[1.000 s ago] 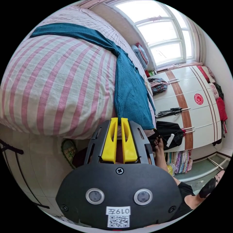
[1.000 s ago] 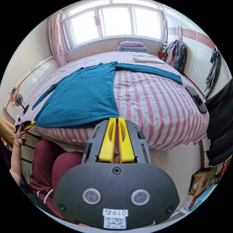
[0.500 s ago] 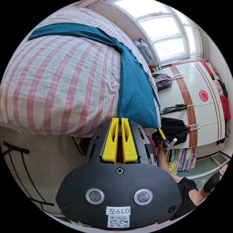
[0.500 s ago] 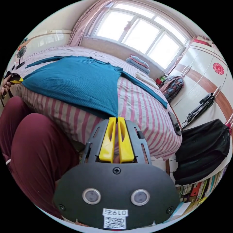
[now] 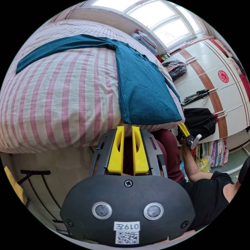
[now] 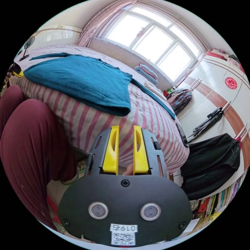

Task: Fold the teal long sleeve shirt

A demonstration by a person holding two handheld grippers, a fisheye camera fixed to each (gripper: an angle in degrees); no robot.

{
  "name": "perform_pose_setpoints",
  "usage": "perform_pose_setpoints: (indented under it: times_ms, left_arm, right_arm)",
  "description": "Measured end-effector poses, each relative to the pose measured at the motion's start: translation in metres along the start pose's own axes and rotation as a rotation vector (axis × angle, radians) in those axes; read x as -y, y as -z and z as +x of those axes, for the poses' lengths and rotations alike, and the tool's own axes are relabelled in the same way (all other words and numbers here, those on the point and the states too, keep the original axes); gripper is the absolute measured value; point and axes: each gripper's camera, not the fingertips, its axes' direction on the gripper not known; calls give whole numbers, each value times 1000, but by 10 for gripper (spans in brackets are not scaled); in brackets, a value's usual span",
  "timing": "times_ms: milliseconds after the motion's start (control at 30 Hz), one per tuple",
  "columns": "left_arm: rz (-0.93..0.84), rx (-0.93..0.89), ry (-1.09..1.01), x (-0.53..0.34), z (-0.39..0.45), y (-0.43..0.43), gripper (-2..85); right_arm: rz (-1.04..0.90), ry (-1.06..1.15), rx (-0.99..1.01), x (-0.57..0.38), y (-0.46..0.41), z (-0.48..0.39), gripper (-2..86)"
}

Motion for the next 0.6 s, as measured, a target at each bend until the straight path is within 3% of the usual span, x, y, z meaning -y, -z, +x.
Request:
perform_pose_setpoints:
  times_ms: [167,367,600]
  left_arm:
    - [80,5,-8,-11,17,15,9]
    - [157,-35,-39,-4,44,26,10]
    - [175,-34,-59,7,59,26,11]
  right_arm:
    - [120,95,-79,10,35,-21,66]
    - [112,395,-200,31,22,-65,71]
    - [138,535,-267,37,14,-83,52]
